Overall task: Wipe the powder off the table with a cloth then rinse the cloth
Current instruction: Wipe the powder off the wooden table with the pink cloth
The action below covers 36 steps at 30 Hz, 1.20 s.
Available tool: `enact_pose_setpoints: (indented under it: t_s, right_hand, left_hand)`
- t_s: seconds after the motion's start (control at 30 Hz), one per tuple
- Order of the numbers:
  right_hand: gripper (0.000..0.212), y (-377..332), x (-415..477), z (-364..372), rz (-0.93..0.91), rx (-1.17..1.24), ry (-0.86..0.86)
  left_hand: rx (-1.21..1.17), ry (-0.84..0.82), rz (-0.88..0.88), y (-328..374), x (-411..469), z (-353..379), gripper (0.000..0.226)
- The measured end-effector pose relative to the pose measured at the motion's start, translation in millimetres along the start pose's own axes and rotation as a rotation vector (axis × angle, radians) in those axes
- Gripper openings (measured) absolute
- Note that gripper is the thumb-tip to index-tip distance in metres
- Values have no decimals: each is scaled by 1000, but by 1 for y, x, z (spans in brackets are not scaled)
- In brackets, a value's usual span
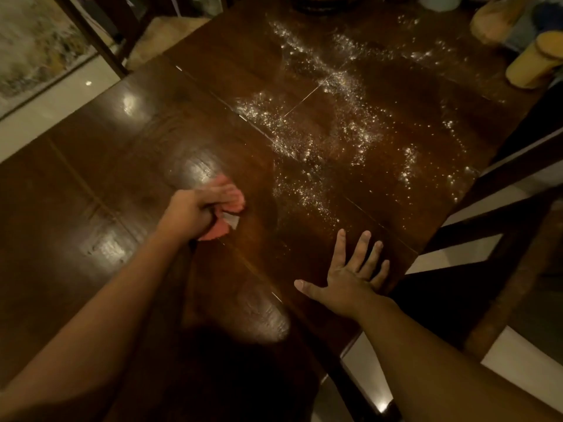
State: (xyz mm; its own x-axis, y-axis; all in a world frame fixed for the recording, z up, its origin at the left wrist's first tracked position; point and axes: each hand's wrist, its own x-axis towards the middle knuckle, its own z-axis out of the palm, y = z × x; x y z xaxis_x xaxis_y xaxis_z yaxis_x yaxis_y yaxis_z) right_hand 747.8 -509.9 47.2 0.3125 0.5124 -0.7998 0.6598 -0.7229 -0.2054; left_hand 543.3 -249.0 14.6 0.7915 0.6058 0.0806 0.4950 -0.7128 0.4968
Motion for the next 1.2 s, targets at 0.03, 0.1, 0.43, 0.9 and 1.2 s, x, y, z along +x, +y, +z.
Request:
enact_pose_setpoints:
  t_s: [0.03,0.1,0.43,0.9,1.2]
  right_hand:
    - [134,0,0,0,-1,0,2]
    - [134,1,1,0,-1,1,5]
    - [136,0,3,1,5,-9,18]
    - [136,0,0,-3,-8,10,-5]
    - [138,-3,1,-4,16,-8,-6]
  left_hand:
    - [42,89,-112,-14,-1,-4,44]
    - [164,224,-371,-41,7,-13,41]
    - [154,129,-428,26,51,15,60]
    - [268,304,-872,-86,-13,-60,43]
    - [144,146,-426,-5,79,-2,35]
